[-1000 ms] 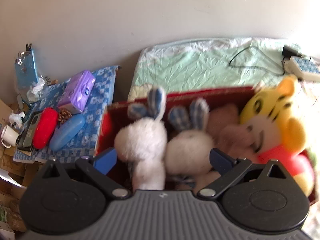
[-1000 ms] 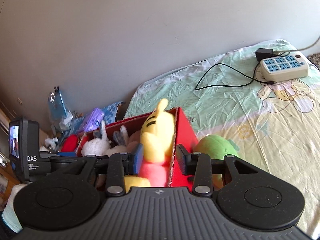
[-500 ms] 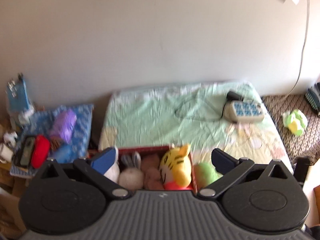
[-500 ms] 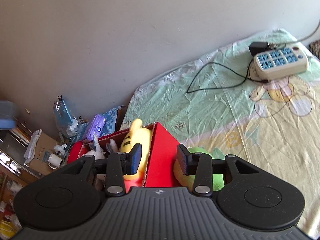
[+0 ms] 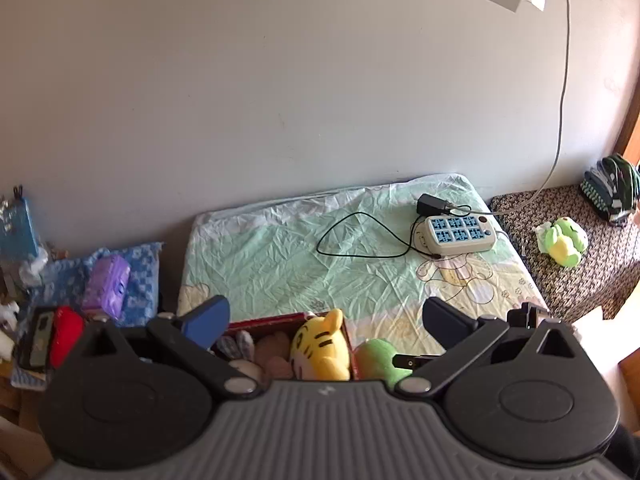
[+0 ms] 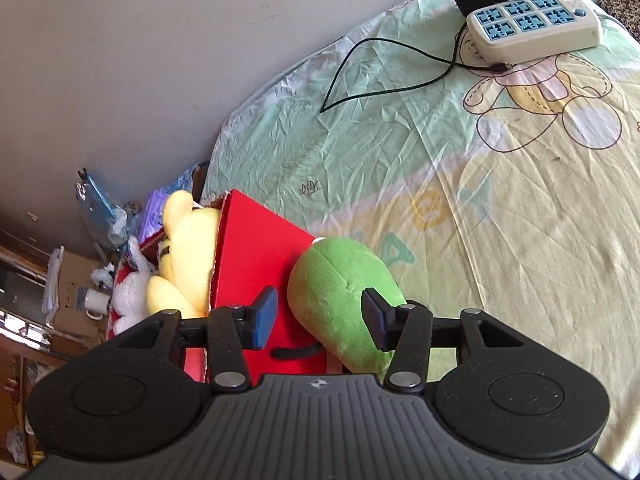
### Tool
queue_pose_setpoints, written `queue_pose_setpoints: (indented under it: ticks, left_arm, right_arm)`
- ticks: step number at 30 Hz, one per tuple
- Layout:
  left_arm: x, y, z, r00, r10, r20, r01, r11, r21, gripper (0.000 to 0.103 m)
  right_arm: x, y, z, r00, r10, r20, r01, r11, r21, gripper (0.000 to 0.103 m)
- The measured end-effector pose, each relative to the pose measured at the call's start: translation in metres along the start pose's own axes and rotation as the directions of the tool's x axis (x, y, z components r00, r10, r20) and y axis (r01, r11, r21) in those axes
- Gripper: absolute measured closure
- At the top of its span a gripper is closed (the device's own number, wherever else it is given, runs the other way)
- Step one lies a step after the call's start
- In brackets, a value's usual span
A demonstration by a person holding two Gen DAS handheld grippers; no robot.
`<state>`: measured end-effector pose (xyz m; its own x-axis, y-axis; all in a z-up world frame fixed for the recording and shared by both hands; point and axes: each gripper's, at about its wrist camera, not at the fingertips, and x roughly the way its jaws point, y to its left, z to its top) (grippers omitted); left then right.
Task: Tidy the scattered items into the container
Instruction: 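Move the right tool toward the green plush beside the red box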
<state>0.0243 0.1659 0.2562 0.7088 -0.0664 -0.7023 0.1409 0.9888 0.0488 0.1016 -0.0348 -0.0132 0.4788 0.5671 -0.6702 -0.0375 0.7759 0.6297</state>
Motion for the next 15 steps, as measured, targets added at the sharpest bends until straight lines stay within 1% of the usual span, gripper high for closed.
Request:
queue_pose_setpoints:
  ticks: [1,2,4,6,7,8,9,10,11,12,14,15]
  left_arm:
    - [0.005,-0.008,-0.001,1.0,-0.002,0.012,0.002,1.0,0.013,0.001]
    - [0.013,-0.019,-0.001,1.0,-0.01,0.002,0.01,0.999,0.039,0.001]
    - [0.036,-0.043,-0.008,0.996,-0.077,-0.043,0.08,0.993,0.084,0.001]
    - [0.059,-0.068,-0.021,0.989,-0.115,-0.094,0.126,0.985,0.116,0.001]
    - [0.068,-0.079,-0.028,0.988,-0.117,-0.102,0.13,0.983,0.131,0.001]
    - [0.079,-0.09,-0.037,0.989,-0.103,-0.111,0.119,0.982,0.147,0.001]
    - [0.088,-0.098,-0.045,0.99,-0.092,-0.108,0.108,0.982,0.157,0.0]
    - [0.096,-0.104,-0.054,0.993,-0.08,-0.085,0.093,0.983,0.156,0.001]
    - [0.103,-0.108,-0.061,0.997,-0.051,-0.066,0.061,0.985,0.16,0.0]
    - [0.109,-0.112,-0.067,0.998,-0.028,-0.053,0.037,0.985,0.17,0.001]
    - [0.118,-0.115,-0.077,0.999,-0.009,-0.049,0.016,0.988,0.15,0.001]
    - [0.121,-0.115,-0.082,0.998,-0.012,-0.058,0.02,0.992,0.126,0.001]
  right_arm:
    - [-0.002,-0.002,0.002,1.0,0.005,0.01,-0.005,1.0,0.007,0.052]
    - [-0.004,-0.004,0.004,1.0,0.008,0.021,-0.009,1.0,0.01,0.052]
    - [-0.01,-0.006,0.009,0.999,0.012,0.037,-0.012,1.0,-0.004,0.051]
    - [-0.015,-0.009,0.013,0.999,0.015,0.042,-0.014,1.0,-0.025,0.047]
    - [-0.017,-0.011,0.015,0.999,0.022,0.037,-0.021,0.999,-0.031,0.043]
    - [-0.018,-0.013,0.017,0.999,0.034,0.027,-0.032,0.999,-0.041,0.039]
    - [-0.018,-0.015,0.018,0.999,0.043,0.016,-0.042,0.998,-0.057,0.04]
    - [-0.018,-0.017,0.019,0.999,0.038,0.005,-0.038,0.997,-0.072,0.04]
    - [-0.014,-0.023,0.02,1.0,0.006,-0.016,-0.007,0.998,-0.07,0.036]
    - [-0.01,-0.032,0.021,0.999,-0.001,-0.043,-0.002,0.998,-0.061,0.036]
    - [-0.003,-0.048,0.02,0.996,0.03,-0.083,-0.035,0.998,-0.054,0.038]
    - [-0.003,-0.054,0.019,0.996,0.029,-0.086,-0.034,0.998,-0.057,0.038]
